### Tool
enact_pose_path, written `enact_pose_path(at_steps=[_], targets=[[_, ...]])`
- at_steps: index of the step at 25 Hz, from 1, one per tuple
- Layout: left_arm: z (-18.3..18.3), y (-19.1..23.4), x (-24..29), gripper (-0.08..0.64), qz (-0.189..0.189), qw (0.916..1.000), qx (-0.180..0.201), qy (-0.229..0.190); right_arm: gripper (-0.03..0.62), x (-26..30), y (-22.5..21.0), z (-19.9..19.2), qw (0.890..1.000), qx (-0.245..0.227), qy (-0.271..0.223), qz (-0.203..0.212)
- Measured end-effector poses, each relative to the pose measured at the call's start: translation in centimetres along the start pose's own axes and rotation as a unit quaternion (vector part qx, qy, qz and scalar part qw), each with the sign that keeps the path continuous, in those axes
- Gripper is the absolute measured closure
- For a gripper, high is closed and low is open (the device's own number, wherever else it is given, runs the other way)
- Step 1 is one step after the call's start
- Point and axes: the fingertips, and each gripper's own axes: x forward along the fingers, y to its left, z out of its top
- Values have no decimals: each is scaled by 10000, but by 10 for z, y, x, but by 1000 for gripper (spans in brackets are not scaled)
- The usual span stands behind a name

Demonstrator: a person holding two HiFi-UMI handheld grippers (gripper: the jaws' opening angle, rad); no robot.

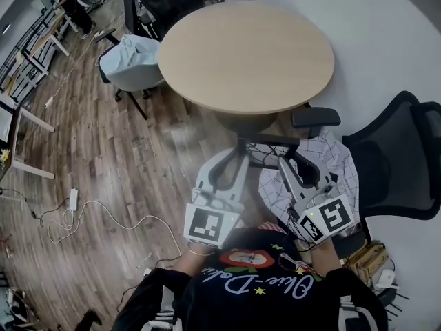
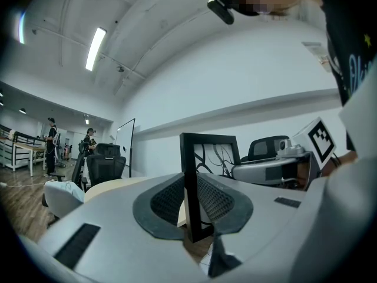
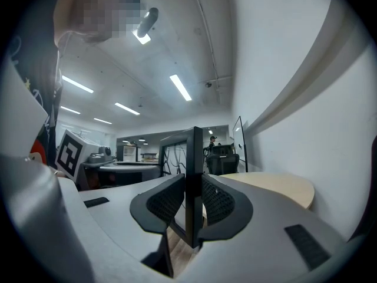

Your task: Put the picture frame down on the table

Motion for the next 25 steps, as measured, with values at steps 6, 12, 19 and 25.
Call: enact_pose_path(at_steps=[6, 12, 19, 25], targets=[[-7, 9, -1, 511, -42, 10000, -5, 12, 518, 9, 4, -7, 10000, 27, 31, -35], [-9, 29, 6, 511, 53, 10000, 5, -30, 517, 31, 1, -8, 10000, -3, 6, 46], [-8, 54, 17, 511, 206, 9998, -7, -28, 517, 61, -4, -7, 9998, 21, -33, 179], [-15, 68, 36, 511, 163, 9998, -40, 65, 517, 79, -18, -14, 9999, 77, 39, 142]])
